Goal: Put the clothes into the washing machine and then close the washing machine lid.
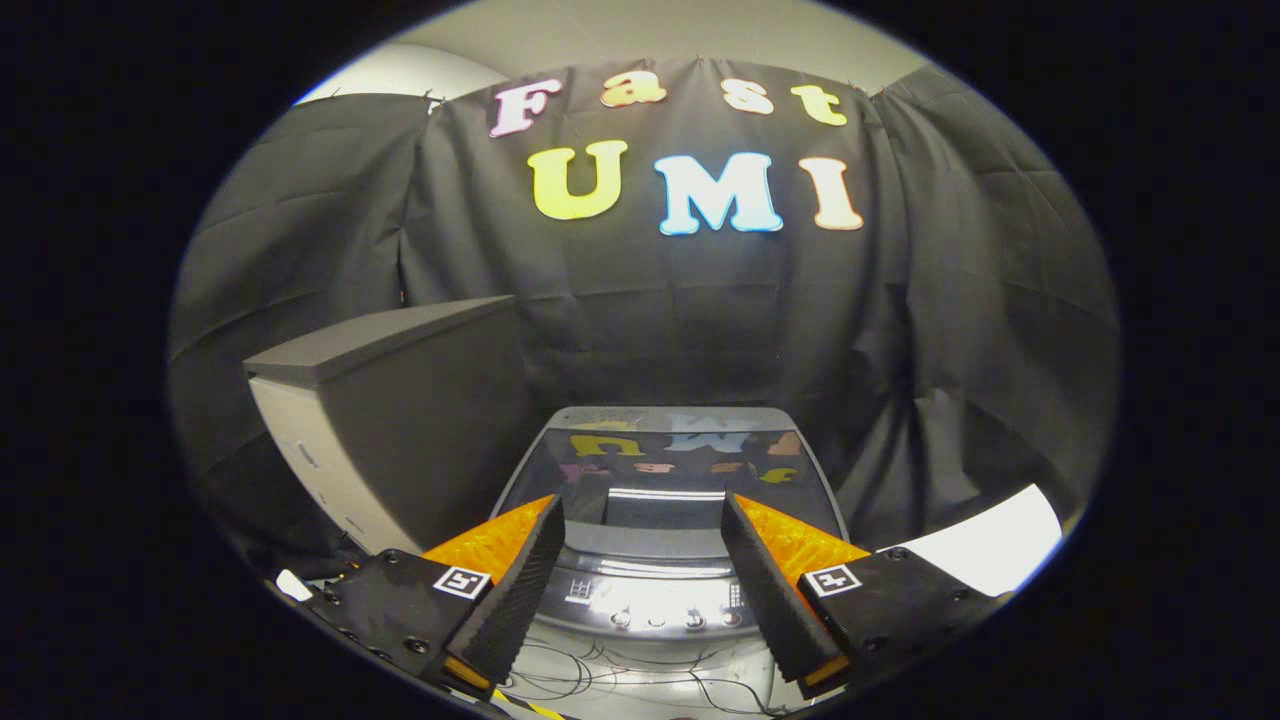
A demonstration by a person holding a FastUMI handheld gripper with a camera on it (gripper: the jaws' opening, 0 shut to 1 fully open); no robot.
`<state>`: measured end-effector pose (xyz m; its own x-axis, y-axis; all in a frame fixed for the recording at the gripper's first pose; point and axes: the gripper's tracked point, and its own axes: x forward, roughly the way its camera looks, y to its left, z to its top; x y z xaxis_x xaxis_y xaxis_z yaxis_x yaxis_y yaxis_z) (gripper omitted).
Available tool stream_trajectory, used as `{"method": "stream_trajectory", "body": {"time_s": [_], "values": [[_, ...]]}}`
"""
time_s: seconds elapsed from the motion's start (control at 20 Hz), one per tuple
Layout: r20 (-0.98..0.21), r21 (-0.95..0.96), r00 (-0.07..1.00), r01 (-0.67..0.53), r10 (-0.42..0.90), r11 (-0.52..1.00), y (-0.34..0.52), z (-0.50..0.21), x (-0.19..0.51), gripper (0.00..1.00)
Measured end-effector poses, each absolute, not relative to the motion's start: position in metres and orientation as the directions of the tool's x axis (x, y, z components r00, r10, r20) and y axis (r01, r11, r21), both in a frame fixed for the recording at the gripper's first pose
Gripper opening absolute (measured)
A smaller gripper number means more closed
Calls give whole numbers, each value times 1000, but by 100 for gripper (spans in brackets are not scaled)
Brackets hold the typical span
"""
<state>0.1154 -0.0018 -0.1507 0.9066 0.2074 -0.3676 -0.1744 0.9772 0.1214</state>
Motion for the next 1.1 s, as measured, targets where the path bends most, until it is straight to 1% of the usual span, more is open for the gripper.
{"method": "stream_trajectory", "body": {"time_s": [0.35, 0.55, 0.8, 0.9, 1.1], "values": [[-193, 100, 962, -178, 194, 979, -24, -85, 29, 98], [-91, 59, 979, -176, 181, 983, -39, -68, -11, 98], [-116, 61, 982, -140, 146, 988, -46, -84, -52, 98], [-137, 35, 982, -129, 133, 991, -49, -91, -58, 99], [-140, 68, 983, -113, 122, 991, -55, -90, -59, 99]]}}
